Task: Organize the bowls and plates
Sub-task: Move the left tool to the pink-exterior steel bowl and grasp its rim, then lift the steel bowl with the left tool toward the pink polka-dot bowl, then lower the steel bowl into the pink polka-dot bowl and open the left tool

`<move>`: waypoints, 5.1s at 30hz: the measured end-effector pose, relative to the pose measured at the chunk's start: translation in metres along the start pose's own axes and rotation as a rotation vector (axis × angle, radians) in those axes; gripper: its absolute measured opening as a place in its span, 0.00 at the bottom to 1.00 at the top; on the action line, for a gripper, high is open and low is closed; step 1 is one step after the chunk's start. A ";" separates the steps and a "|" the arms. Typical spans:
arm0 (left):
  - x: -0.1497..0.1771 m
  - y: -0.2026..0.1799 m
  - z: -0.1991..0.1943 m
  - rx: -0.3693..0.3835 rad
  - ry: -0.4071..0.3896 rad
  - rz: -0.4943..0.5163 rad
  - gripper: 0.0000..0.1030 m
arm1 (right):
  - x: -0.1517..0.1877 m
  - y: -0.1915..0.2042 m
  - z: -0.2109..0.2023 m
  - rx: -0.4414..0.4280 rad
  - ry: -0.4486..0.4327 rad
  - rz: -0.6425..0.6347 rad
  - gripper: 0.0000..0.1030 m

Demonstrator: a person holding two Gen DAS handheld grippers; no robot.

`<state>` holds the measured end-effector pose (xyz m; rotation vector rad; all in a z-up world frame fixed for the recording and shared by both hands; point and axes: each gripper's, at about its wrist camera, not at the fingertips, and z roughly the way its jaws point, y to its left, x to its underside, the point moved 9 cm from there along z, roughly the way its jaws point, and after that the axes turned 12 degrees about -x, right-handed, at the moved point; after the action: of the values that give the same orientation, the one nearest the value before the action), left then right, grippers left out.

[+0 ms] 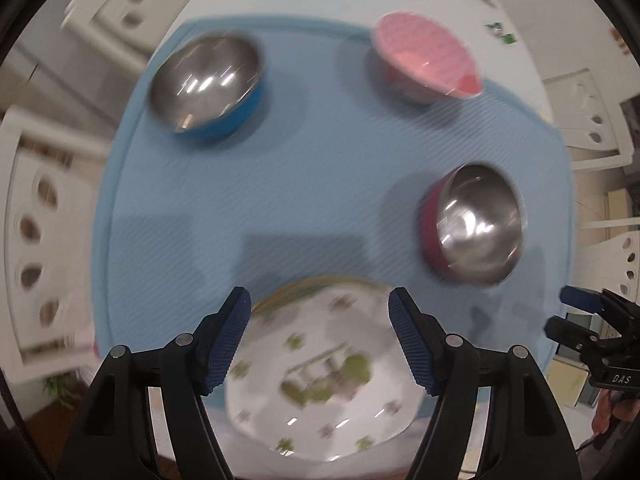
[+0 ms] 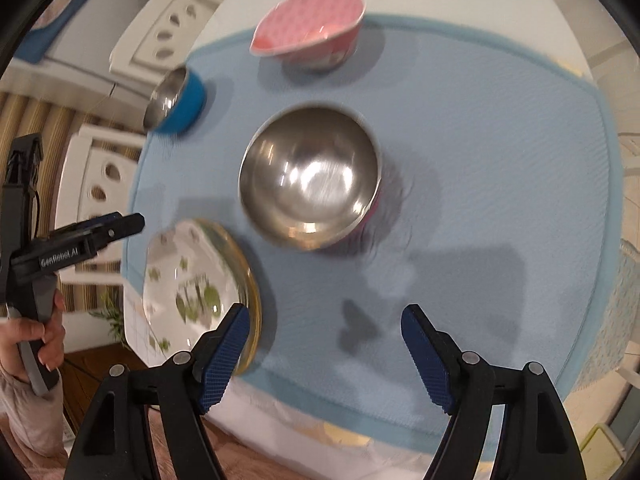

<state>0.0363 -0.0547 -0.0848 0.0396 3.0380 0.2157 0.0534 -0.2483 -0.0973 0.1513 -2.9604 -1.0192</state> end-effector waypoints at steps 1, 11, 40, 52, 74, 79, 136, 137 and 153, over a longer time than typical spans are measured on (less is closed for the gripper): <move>-0.005 -0.012 -0.001 0.001 -0.010 0.017 0.68 | -0.006 -0.001 -0.001 -0.008 -0.008 0.006 0.74; -0.034 -0.084 0.039 0.042 0.037 0.114 0.68 | -0.044 -0.031 0.030 -0.070 -0.057 0.116 0.74; -0.034 -0.109 0.080 0.137 0.063 0.127 0.16 | -0.056 -0.061 0.074 -0.176 -0.124 0.274 0.17; -0.031 -0.093 0.045 0.159 0.044 0.090 0.16 | -0.060 -0.037 0.049 -0.137 -0.134 0.228 0.17; -0.129 -0.053 -0.052 0.126 -0.178 0.022 0.19 | -0.156 0.040 -0.034 -0.056 -0.245 0.044 0.17; -0.160 -0.049 -0.060 0.159 -0.218 -0.014 0.19 | -0.189 0.047 -0.048 -0.053 -0.287 0.027 0.17; -0.208 -0.063 0.061 0.118 -0.102 0.028 0.19 | -0.250 -0.023 0.058 -0.052 -0.184 0.199 0.17; -0.208 -0.063 0.061 0.120 -0.104 0.025 0.19 | -0.249 -0.023 0.058 -0.054 -0.181 0.201 0.17; -0.207 -0.059 0.057 0.123 -0.112 0.020 0.19 | -0.245 -0.030 0.047 -0.061 -0.198 0.219 0.18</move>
<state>0.2462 -0.1116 -0.1303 0.0873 2.9364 0.0265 0.2983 -0.2194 -0.1467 -0.2848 -3.0225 -1.1529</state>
